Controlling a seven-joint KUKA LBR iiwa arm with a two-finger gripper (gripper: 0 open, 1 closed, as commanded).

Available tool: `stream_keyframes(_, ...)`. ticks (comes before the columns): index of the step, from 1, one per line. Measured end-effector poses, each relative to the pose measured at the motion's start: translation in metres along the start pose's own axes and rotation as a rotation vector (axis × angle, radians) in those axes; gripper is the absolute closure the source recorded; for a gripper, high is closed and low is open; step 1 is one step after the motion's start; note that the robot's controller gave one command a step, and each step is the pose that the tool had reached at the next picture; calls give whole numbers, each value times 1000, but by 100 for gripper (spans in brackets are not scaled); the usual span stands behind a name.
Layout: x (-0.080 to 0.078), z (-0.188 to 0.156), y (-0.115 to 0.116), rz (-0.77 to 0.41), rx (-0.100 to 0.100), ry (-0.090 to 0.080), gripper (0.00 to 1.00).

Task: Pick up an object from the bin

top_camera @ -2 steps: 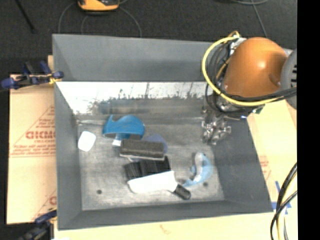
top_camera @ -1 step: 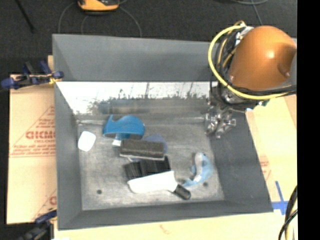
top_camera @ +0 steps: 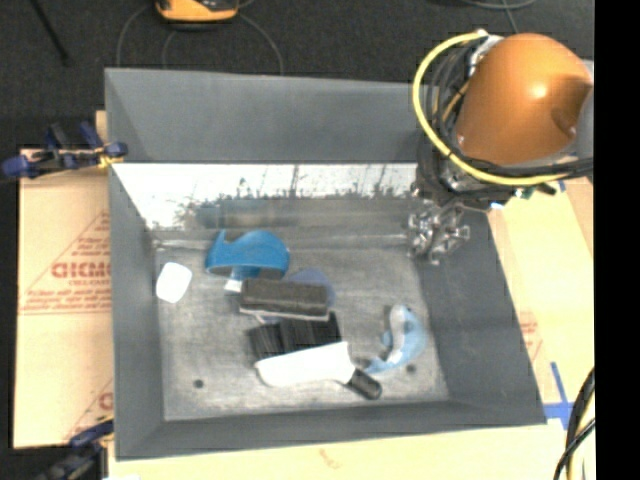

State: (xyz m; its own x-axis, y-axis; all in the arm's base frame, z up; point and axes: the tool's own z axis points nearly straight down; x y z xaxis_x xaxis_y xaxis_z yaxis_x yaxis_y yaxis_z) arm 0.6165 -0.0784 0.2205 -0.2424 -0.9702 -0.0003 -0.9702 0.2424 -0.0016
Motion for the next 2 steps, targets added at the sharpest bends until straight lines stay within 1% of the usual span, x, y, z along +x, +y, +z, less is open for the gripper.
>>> stream_keyframes(1, 23, 15, 95, -88, -4, -1, 0)
stream_keyframes(2, 23, 14, 94, -87, 0, -2, 0)
